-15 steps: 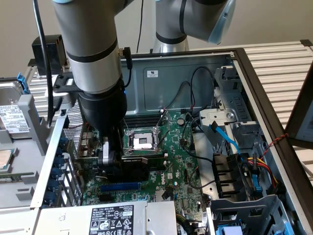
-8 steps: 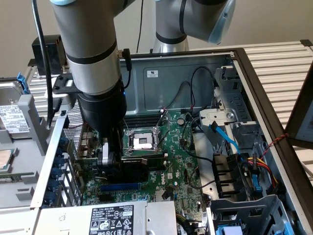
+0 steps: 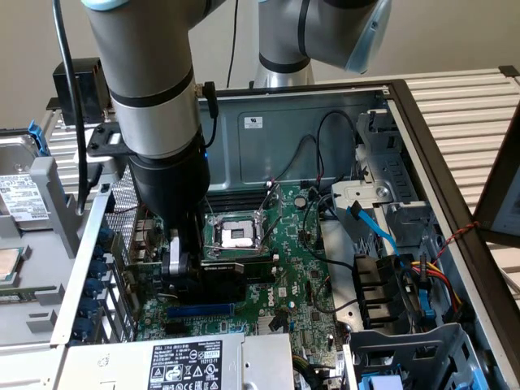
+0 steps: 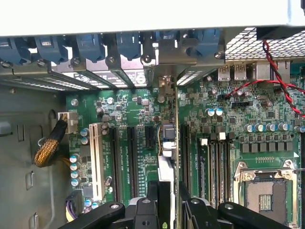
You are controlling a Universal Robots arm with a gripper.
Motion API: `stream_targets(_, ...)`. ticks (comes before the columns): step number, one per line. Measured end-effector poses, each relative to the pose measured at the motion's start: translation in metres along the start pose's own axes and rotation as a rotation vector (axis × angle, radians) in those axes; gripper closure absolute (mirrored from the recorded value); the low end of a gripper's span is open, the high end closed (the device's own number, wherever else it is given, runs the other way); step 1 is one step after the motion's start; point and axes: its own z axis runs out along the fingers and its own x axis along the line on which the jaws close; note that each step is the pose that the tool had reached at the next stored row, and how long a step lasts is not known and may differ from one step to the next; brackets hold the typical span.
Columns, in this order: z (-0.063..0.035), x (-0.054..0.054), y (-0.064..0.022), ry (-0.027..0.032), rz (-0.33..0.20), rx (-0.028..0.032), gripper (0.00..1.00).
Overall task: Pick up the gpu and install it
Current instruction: 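Insert the gpu into the slot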
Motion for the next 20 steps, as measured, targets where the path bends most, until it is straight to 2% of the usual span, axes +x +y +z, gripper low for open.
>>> stream_targets(12,0.0023,-0.0010,0.0003,0.0054,0.000,0.0004,0.73)
stream_targets(20,0.0024,-0.0011,0.0002,0.0053,0.000,0.0005,0.73)
